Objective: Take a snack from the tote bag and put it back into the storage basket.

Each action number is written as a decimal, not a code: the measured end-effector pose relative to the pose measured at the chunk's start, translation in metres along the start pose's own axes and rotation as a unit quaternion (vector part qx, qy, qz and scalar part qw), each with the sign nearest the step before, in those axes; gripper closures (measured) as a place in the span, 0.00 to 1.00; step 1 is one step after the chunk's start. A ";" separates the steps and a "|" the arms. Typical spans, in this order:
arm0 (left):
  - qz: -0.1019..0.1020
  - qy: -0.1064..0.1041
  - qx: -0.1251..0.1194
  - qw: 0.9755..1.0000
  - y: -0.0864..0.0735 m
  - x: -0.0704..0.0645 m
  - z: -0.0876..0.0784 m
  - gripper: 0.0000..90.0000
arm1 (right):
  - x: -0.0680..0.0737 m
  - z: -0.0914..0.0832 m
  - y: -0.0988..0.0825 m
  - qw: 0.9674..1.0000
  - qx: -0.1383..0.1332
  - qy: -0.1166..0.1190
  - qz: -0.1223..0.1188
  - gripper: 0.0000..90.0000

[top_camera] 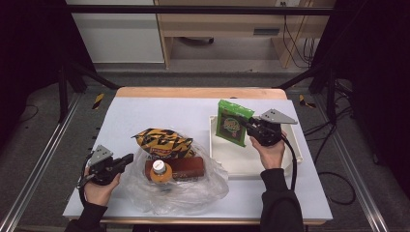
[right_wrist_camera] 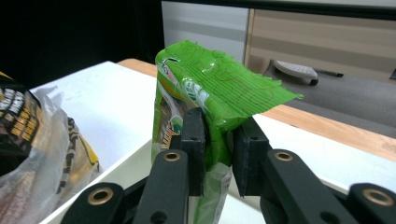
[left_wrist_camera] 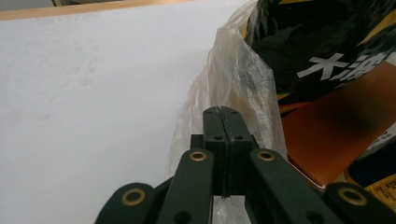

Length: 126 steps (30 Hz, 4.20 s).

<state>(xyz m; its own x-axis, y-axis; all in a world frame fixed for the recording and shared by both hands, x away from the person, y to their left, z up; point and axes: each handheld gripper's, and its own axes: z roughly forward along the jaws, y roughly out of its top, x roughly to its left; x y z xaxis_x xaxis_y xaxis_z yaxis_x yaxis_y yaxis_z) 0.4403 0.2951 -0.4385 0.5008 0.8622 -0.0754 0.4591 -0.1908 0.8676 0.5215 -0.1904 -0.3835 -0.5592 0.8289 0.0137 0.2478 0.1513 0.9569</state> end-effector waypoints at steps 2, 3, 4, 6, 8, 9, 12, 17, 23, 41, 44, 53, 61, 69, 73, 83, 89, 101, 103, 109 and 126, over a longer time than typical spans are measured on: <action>0.000 0.000 0.000 1.000 0.000 0.000 0.000 1.00 | 0.000 0.003 -0.001 1.000 0.003 0.000 -0.002 0.85; 0.000 0.000 0.000 1.000 0.000 0.000 0.000 1.00 | 0.001 0.005 -0.002 1.000 0.004 0.001 -0.003 0.85; 0.000 0.000 0.000 1.000 0.000 0.000 0.000 1.00 | 0.002 0.007 -0.002 1.000 0.005 0.001 -0.004 0.85; 0.000 0.000 0.000 1.000 0.000 0.000 0.000 1.00 | 0.002 0.011 -0.004 1.000 0.010 0.001 -0.005 0.85; 0.000 0.000 0.000 1.000 0.000 0.000 0.000 1.00 | 0.002 0.015 -0.006 1.000 0.015 0.002 -0.005 0.85; -0.001 0.000 0.000 1.000 0.000 0.000 0.000 1.00 | 0.002 0.016 -0.007 1.000 0.018 0.002 -0.007 0.85; 0.000 0.000 0.001 1.000 0.000 0.000 0.000 1.00 | 0.001 0.021 -0.009 1.000 0.026 0.002 -0.010 0.85; 0.001 -0.001 0.001 1.000 0.000 0.000 0.001 1.00 | 0.001 0.030 -0.014 0.999 0.036 0.003 -0.010 0.85; 0.000 -0.001 0.001 1.000 0.000 0.000 0.001 1.00 | -0.002 0.037 -0.019 0.999 0.037 0.004 -0.005 0.85; 0.002 -0.001 0.003 1.000 -0.001 -0.001 0.002 1.00 | -0.014 0.053 -0.027 0.997 0.052 -0.054 0.004 0.72; 0.002 -0.001 0.003 1.000 -0.001 0.000 0.002 1.00 | -0.014 0.054 -0.028 0.996 0.057 -0.065 0.000 0.67; 0.003 0.001 0.003 1.000 0.000 -0.001 0.002 1.00 | -0.015 0.044 -0.022 0.994 0.055 -0.096 0.009 0.34; 0.005 0.002 0.005 1.000 -0.001 -0.001 0.003 1.00 | -0.011 0.021 -0.021 0.993 0.057 -0.099 0.032 0.43; 0.004 0.002 0.005 1.000 -0.001 -0.001 0.003 1.00 | -0.012 0.037 -0.044 0.988 0.112 -0.103 0.037 0.71; 0.004 0.001 0.006 1.000 -0.001 -0.001 0.003 1.00 | -0.015 0.047 -0.051 0.987 0.108 -0.107 0.044 0.87; 0.004 0.000 0.004 1.000 -0.001 0.000 0.003 1.00 | -0.020 0.057 -0.053 0.988 0.085 -0.113 0.055 0.94; 0.004 -0.002 0.005 1.000 -0.001 -0.001 0.004 1.00 | -0.020 0.057 -0.053 0.991 0.093 -0.090 0.045 0.84; -0.003 0.001 -0.017 1.000 0.003 0.000 -0.004 0.84 | -0.009 0.018 -0.030 0.995 0.042 -0.082 0.036 0.59; -0.003 0.002 -0.021 1.000 0.004 0.000 -0.005 0.81 | -0.003 0.009 -0.025 0.996 0.032 -0.076 0.034 0.56; 0.001 0.002 -0.038 0.999 0.010 -0.003 -0.013 0.72 | 0.015 -0.012 -0.015 0.998 0.014 -0.045 0.028 0.50; 0.012 0.000 -0.063 0.998 0.018 -0.009 -0.029 0.65 | 0.084 -0.034 0.008 0.998 -0.026 0.058 0.010 0.38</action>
<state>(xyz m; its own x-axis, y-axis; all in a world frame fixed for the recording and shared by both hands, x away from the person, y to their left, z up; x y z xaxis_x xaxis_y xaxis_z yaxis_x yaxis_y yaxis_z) 0.4223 0.2973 -0.4079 0.5115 0.8576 -0.0537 0.3511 -0.1515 0.9240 0.4496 -0.1384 -0.3650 -0.6434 0.7627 0.0648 0.2214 0.1044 0.9696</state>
